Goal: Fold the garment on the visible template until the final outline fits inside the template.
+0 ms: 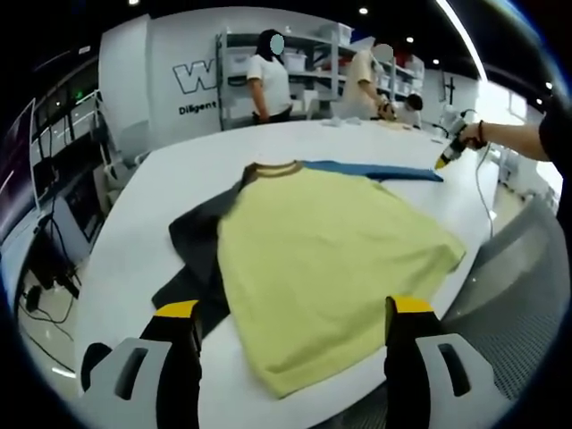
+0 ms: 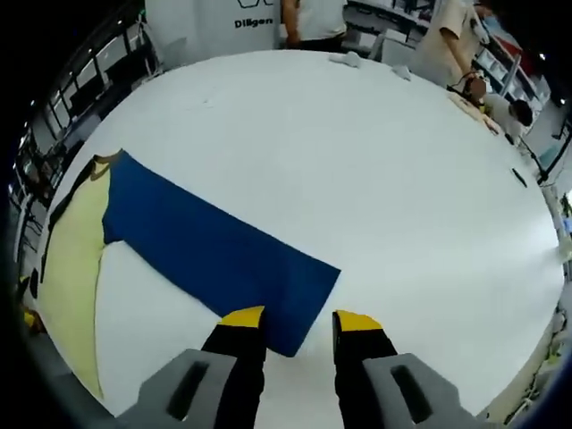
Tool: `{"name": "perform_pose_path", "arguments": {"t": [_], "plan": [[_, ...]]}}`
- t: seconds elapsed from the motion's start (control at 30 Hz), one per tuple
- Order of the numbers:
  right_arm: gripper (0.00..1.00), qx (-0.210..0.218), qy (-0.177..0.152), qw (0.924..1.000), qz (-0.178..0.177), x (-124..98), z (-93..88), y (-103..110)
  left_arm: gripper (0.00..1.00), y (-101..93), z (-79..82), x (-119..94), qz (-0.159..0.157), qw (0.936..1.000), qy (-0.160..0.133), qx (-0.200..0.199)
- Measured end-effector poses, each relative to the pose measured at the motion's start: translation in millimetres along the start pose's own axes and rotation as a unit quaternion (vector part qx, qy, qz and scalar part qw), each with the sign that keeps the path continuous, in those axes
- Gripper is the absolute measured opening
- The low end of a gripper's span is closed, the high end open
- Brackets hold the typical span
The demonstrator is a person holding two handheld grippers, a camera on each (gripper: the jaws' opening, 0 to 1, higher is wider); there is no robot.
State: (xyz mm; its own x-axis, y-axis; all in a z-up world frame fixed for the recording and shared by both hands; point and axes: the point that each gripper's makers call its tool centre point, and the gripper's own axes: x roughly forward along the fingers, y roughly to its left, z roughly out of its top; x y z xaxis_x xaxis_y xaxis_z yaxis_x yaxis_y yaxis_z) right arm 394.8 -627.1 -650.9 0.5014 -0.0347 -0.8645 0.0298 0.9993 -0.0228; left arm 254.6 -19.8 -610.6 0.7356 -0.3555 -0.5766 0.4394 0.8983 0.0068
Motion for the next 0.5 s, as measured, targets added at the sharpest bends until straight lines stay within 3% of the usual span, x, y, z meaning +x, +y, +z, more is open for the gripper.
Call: {"name": "perform_pose_path", "arguments": {"t": [0.23, 0.5], "plan": [[0.25, 0.027, -0.036, 0.9990, -0.003, 20.6, 4.7, -9.1, 0.82, 0.6, -0.4, 0.2, 0.001, 1.0000, 0.000, 0.001], [0.24, 0.012, -0.044, 0.9990, 0.004, 29.7, -2.4, -6.7, 0.82, 5.1, -1.8, 0.6, 0.008, 1.0000, -0.001, 0.001]]}}
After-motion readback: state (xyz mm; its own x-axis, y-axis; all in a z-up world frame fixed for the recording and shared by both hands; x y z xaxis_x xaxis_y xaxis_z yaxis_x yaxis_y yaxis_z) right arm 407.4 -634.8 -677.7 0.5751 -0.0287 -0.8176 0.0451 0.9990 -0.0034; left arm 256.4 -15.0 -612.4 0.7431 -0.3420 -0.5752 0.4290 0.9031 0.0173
